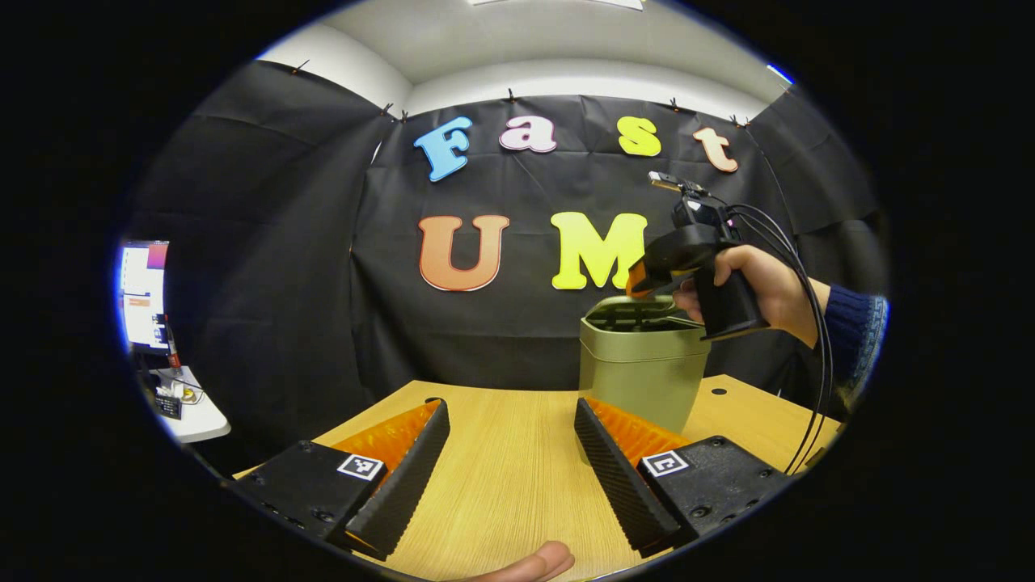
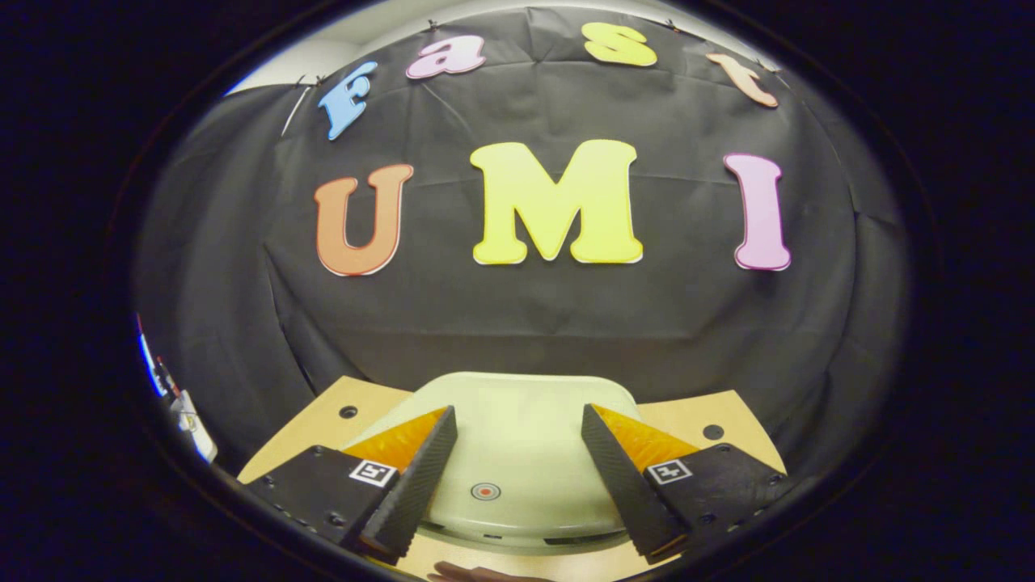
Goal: Press the lid of the desktop garbage bin to open it, pick up the crumpled paper on the desktop and throw it into the bin, then pick up the pop can on the desktop and drop it into the bin, and finally close the garbage bin lid.
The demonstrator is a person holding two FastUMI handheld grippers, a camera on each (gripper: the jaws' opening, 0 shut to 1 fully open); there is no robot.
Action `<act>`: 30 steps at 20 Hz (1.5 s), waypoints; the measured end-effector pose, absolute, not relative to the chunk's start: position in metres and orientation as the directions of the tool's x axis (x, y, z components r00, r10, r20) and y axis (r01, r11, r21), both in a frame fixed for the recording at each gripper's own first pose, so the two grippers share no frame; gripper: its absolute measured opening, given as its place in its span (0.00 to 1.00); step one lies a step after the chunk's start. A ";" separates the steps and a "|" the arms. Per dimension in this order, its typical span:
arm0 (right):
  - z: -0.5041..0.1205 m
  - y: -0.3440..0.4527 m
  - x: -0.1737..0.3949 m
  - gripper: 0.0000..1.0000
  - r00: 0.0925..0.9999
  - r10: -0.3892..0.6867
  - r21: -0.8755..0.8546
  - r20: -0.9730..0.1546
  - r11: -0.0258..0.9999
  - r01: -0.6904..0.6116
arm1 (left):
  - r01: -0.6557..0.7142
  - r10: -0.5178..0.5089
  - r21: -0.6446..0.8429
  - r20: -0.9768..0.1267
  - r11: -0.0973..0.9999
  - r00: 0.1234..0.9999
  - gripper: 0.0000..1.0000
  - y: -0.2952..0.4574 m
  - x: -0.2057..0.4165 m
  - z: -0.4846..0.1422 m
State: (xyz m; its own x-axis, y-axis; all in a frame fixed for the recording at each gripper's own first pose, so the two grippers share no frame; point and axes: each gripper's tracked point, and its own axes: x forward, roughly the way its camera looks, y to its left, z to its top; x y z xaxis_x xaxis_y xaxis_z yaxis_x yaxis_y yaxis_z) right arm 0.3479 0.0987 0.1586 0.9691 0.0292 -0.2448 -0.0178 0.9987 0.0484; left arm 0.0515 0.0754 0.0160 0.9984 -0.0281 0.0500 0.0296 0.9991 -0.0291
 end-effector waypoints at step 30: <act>0.120 0.107 0.319 0.98 0.999 0.047 0.042 -0.008 0.998 -0.047 | 0.086 -0.085 -0.016 0.026 0.996 0.996 0.99 0.055 0.057 0.005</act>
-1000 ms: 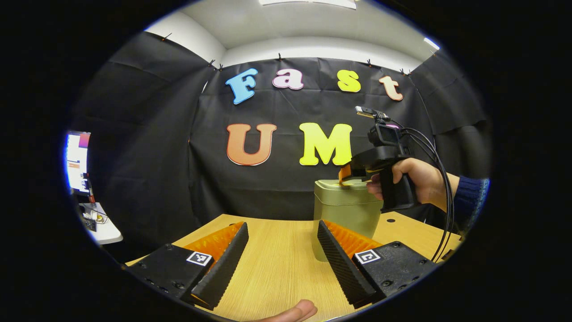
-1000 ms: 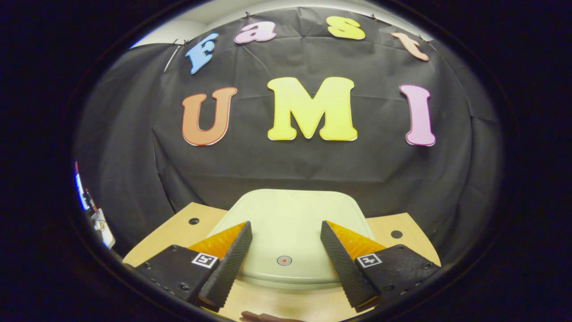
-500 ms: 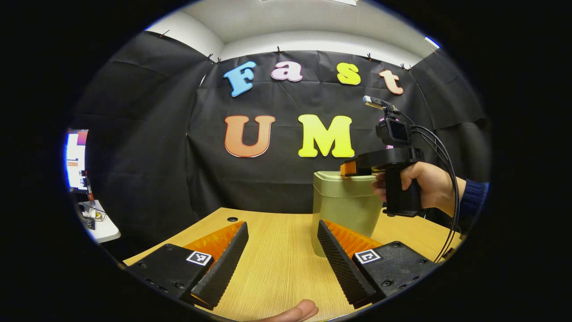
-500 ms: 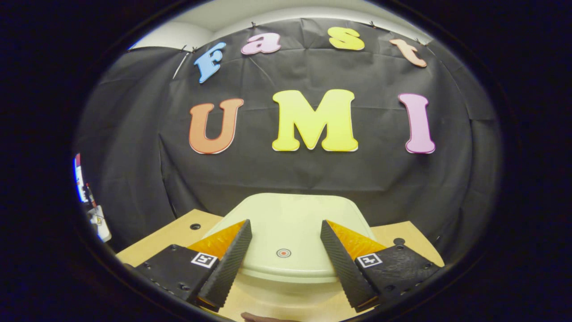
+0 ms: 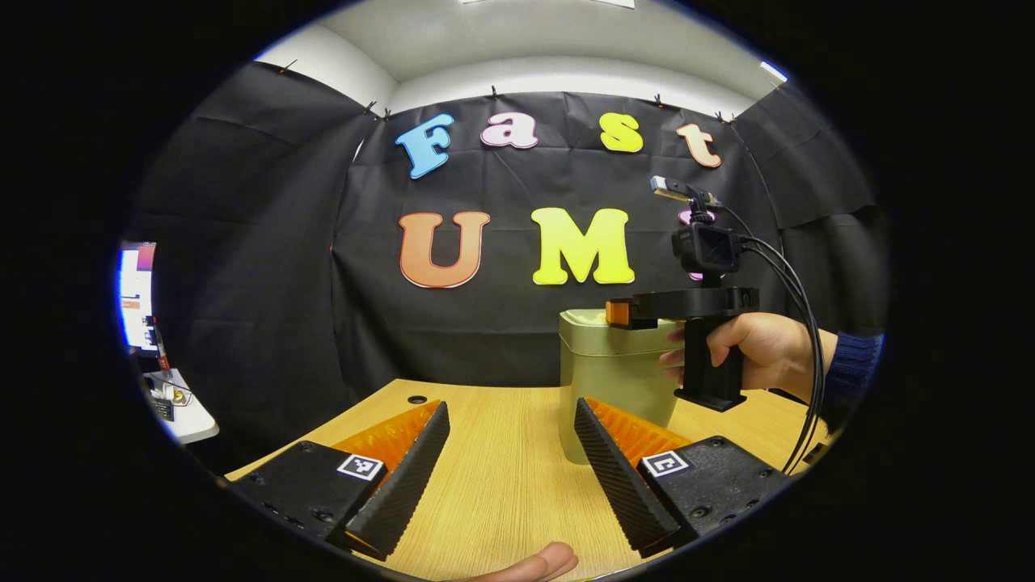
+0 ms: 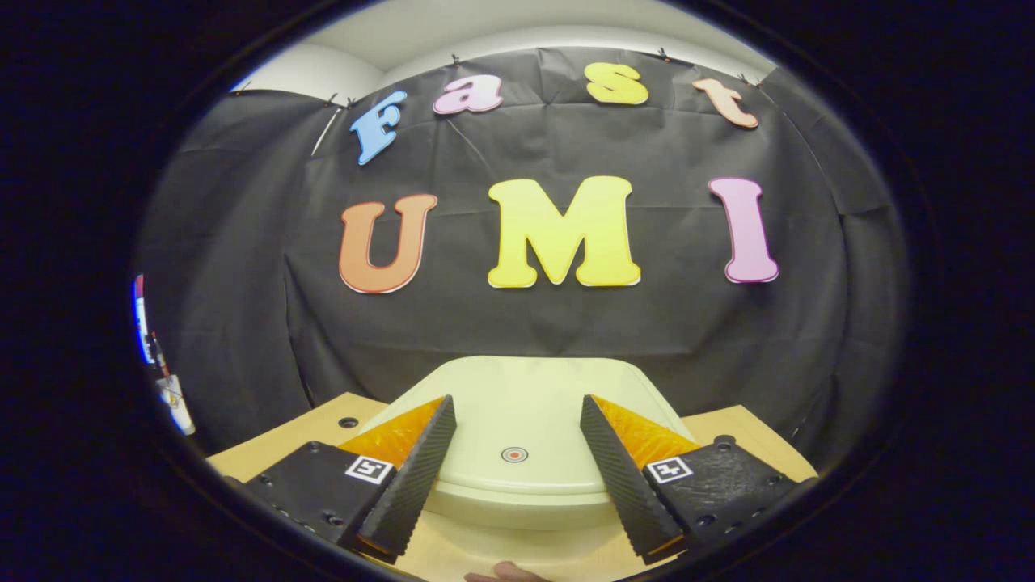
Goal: Press the lid of the desktop garbage bin to open it, pick up the crumpled paper on the desktop and throw it into the bin, then pick up the pop can on the desktop and drop it into the bin, and finally close the garbage bin lid.
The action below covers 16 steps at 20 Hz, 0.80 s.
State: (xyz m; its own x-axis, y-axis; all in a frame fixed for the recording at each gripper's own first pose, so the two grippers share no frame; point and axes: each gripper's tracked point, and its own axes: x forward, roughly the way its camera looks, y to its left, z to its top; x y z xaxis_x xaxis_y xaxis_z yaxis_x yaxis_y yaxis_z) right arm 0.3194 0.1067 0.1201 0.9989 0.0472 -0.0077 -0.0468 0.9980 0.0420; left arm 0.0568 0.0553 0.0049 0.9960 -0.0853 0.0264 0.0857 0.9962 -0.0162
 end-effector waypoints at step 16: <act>0.137 0.113 0.319 0.95 0.998 0.050 0.036 -0.047 0.998 -0.048 | 0.059 -0.059 -0.032 0.009 0.998 0.998 1.00 0.067 0.061 -0.001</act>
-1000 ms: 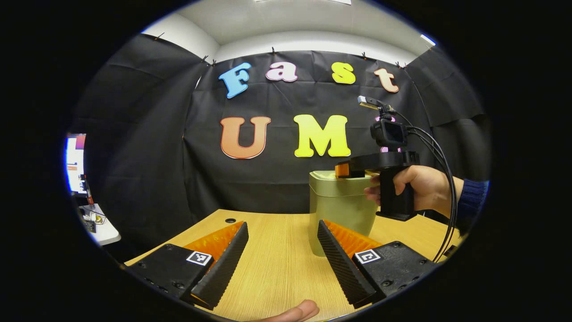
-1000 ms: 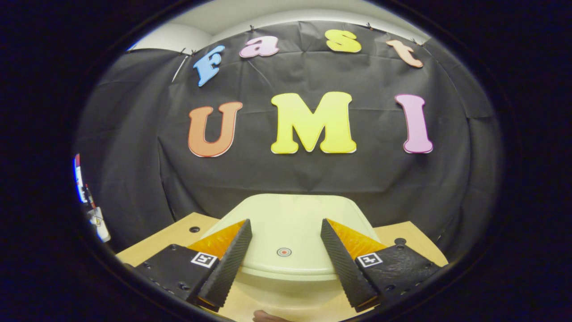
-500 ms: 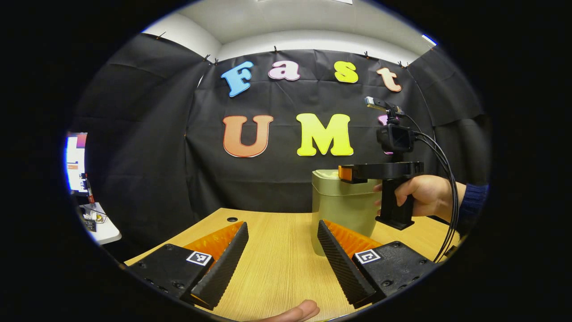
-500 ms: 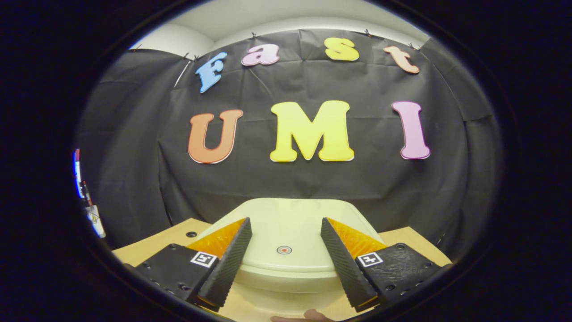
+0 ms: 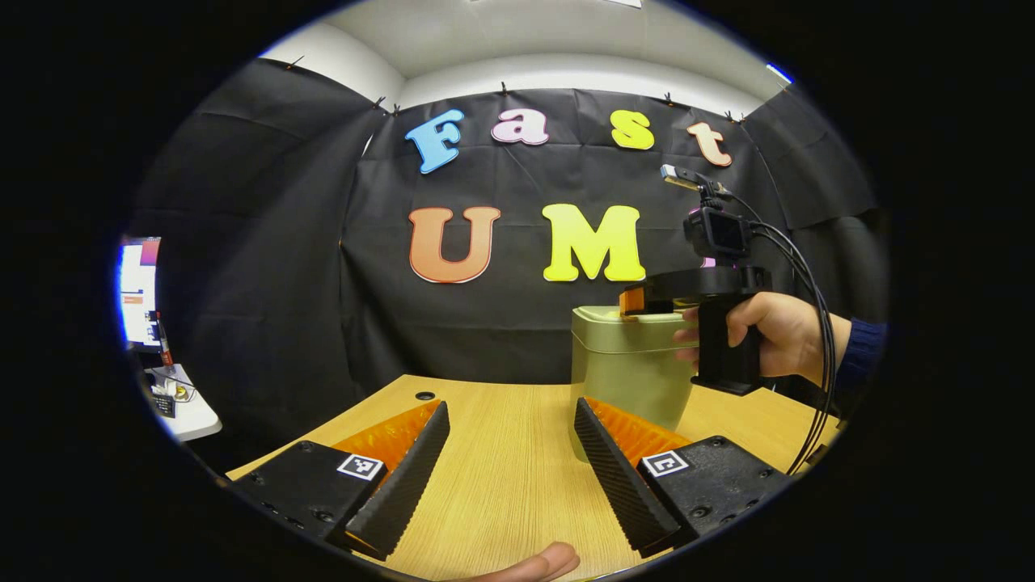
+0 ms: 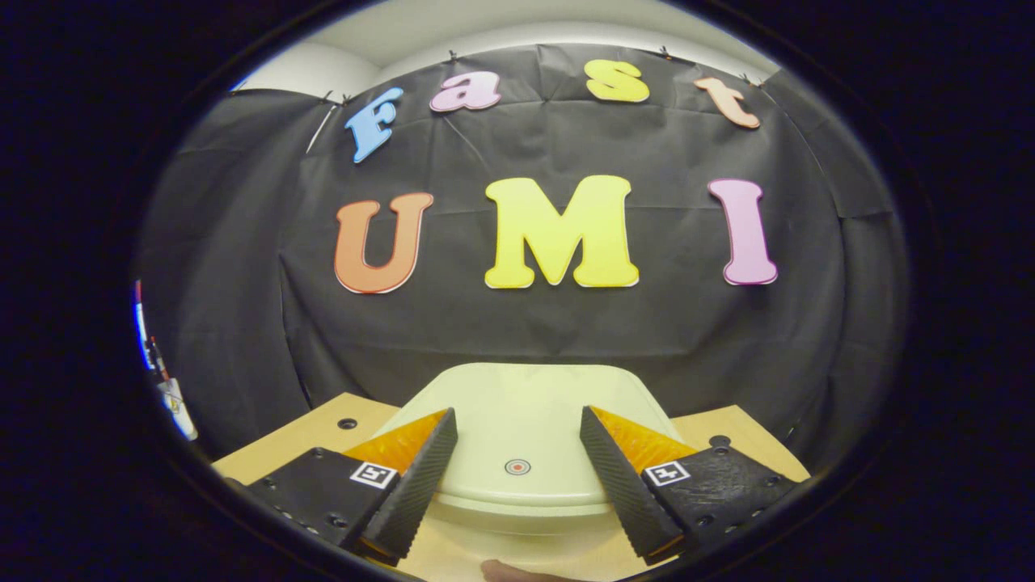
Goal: Press the lid of the desktop garbage bin to open it, pick up the crumpled paper on the desktop and throw it into the bin, then pick up the pop can on the desktop and drop it into the bin, and finally close the garbage bin lid.
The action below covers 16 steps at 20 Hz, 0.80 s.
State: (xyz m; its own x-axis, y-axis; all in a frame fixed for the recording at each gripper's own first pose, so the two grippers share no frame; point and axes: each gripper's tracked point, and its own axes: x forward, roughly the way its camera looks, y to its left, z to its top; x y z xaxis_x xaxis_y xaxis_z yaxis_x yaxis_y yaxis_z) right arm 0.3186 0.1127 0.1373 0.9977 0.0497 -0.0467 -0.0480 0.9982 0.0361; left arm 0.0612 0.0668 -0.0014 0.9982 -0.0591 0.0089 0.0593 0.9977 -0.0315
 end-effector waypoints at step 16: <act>0.186 0.082 0.162 0.94 0.986 0.061 0.003 0.152 0.998 -0.063 | 0.061 -0.061 -0.007 -0.020 0.998 0.998 1.00 0.054 0.071 -0.015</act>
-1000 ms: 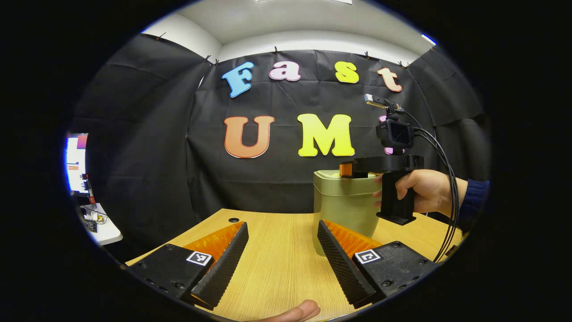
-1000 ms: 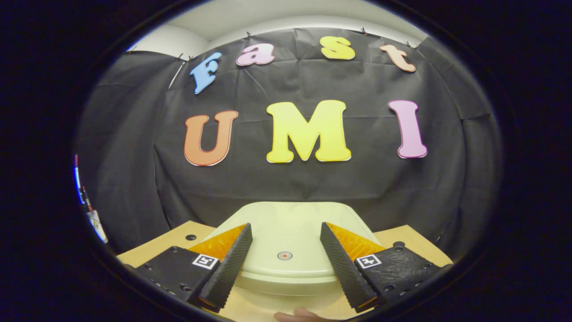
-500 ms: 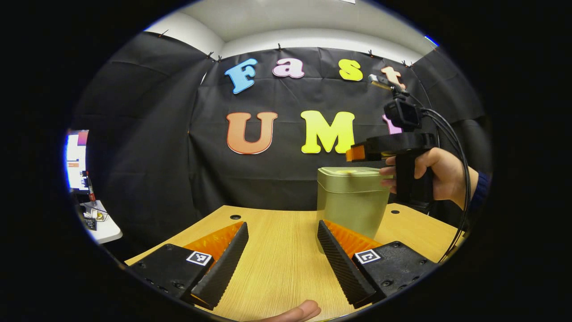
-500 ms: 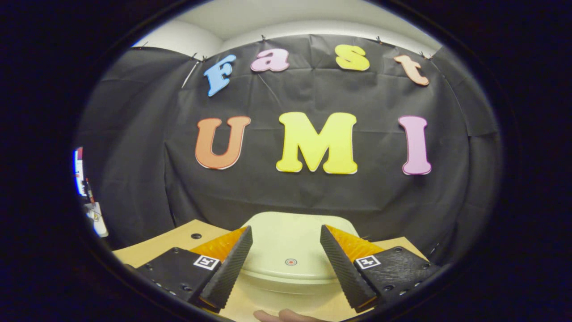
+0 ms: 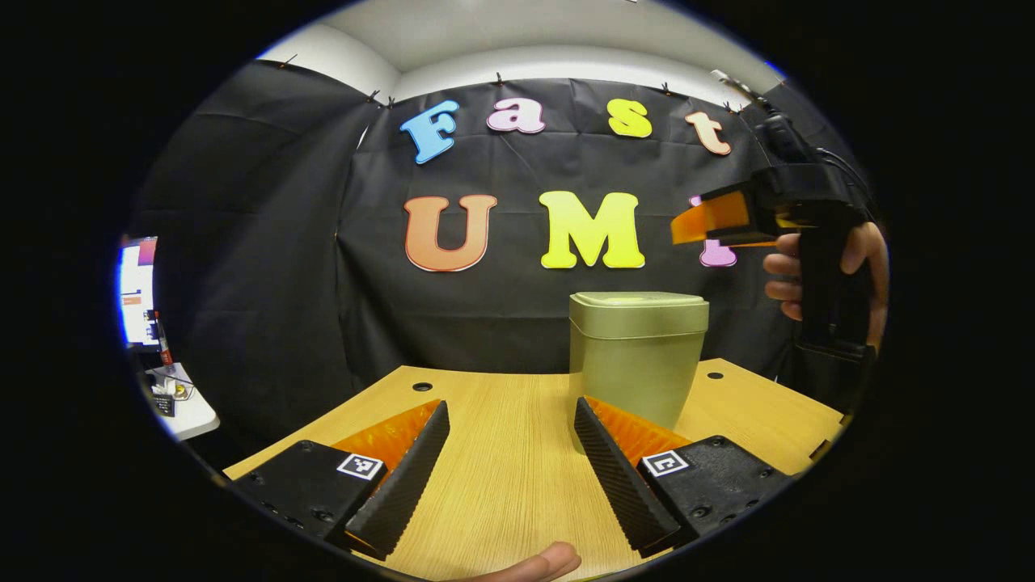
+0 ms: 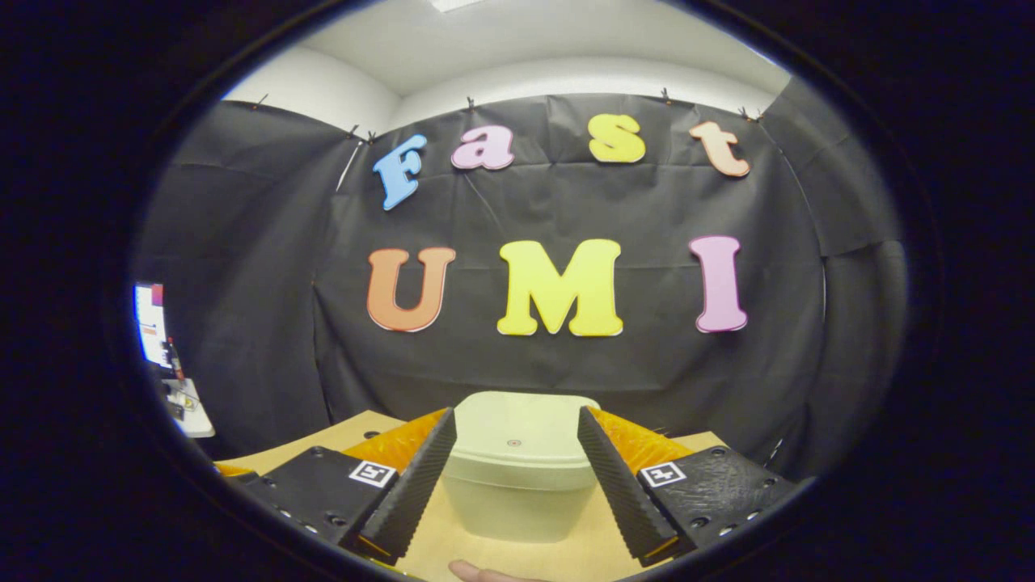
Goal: Press the lid of the desktop garbage bin to open it, pick up the crumpled paper on the desktop and throw it into the bin, then pick up the pop can on the desktop and drop it into the bin, and finally close the garbage bin lid.
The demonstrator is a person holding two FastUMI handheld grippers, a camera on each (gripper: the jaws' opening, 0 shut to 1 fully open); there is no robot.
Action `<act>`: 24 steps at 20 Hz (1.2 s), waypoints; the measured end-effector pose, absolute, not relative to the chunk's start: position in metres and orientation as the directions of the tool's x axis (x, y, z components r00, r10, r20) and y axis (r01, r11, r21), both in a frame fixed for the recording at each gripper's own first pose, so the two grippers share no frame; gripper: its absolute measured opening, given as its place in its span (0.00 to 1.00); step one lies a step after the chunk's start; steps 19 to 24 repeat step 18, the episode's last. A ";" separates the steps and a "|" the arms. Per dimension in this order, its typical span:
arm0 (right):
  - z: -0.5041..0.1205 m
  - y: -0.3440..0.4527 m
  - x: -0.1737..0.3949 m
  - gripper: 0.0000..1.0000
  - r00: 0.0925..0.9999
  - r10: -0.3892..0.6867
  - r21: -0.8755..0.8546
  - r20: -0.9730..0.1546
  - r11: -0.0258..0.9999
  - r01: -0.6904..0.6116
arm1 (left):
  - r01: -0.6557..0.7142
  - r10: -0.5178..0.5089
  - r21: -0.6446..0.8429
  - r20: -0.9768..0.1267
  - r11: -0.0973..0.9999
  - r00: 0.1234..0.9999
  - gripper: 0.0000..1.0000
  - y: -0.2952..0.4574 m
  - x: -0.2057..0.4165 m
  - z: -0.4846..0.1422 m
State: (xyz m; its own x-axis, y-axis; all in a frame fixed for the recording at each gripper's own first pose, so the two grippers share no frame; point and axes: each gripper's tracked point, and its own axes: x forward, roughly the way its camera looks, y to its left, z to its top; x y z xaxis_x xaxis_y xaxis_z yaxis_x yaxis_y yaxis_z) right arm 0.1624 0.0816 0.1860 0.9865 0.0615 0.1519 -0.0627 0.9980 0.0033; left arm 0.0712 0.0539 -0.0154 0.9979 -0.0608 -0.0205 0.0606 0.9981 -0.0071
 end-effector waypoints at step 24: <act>0.048 -0.055 0.032 0.95 0.978 -0.085 -0.027 0.193 0.995 0.092 | 0.046 -0.044 0.040 -0.027 0.998 0.999 1.00 0.001 0.049 -0.027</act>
